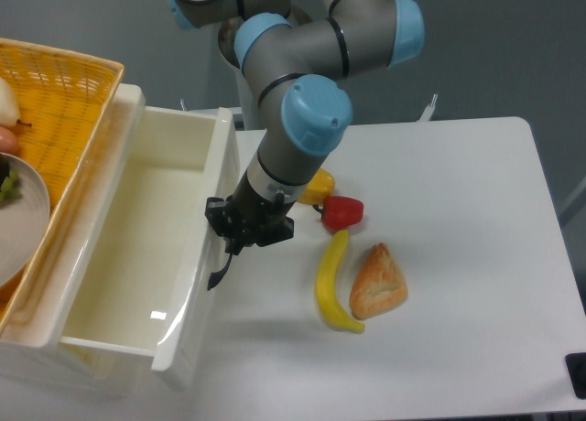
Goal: Slide the top white drawer open
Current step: 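Pull the upper drawer outward from the cabinet by its handle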
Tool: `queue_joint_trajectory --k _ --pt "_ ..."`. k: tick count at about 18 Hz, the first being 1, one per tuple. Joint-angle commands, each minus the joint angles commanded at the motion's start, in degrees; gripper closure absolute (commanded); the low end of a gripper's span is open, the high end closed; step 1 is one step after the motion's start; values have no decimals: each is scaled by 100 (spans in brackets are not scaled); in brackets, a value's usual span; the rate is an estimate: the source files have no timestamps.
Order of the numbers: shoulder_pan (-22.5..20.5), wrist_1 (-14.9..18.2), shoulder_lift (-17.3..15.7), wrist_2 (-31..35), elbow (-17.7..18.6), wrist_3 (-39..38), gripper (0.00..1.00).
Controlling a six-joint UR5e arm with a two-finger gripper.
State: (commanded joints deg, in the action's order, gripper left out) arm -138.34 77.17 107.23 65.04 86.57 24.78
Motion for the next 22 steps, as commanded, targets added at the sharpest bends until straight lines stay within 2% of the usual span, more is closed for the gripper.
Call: queue_joint_trajectory --k 12,17,22 --pt "-343 53 26 -26 0 237 89" --pt "-439 35 26 -53 -9 246 82" --pt "-448 26 26 -53 -9 246 44"
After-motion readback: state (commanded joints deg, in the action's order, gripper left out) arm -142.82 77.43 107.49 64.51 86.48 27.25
